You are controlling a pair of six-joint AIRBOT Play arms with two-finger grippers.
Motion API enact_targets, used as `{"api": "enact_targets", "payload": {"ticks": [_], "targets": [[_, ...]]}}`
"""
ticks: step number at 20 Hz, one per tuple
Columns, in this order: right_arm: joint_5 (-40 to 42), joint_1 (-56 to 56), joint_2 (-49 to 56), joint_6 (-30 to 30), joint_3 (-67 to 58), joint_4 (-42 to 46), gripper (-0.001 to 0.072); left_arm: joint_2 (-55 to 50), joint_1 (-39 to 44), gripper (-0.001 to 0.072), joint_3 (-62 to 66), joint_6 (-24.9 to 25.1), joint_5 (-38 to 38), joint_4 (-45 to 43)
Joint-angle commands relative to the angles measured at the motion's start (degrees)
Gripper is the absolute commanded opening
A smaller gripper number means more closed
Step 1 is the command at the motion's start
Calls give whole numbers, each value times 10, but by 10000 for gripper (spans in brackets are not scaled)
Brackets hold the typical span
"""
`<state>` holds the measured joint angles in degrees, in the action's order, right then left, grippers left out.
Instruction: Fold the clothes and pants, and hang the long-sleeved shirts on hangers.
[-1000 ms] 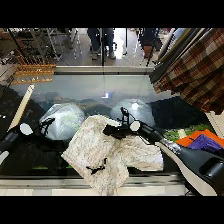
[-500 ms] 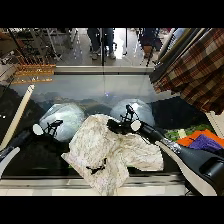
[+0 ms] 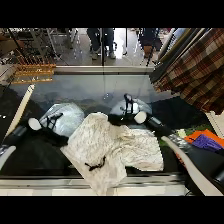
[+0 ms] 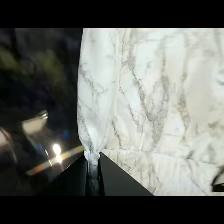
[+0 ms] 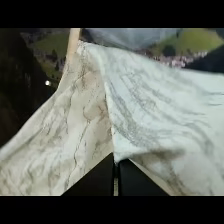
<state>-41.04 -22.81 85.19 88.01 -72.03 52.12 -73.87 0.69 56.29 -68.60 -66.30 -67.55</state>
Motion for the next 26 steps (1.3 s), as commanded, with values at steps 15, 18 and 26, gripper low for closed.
{"api": "enact_targets", "payload": {"ticks": [15,18,26], "targets": [[-345,102,-383,-209,-499,349,12,243,-79,20,571,9,-139,188],[-273,102,-377,-231,-499,353,12,251,-79,21,571,11,-107,201],[-229,137,-145,-232,-358,358,12,12,-79,22,532,18,-129,204]]}}
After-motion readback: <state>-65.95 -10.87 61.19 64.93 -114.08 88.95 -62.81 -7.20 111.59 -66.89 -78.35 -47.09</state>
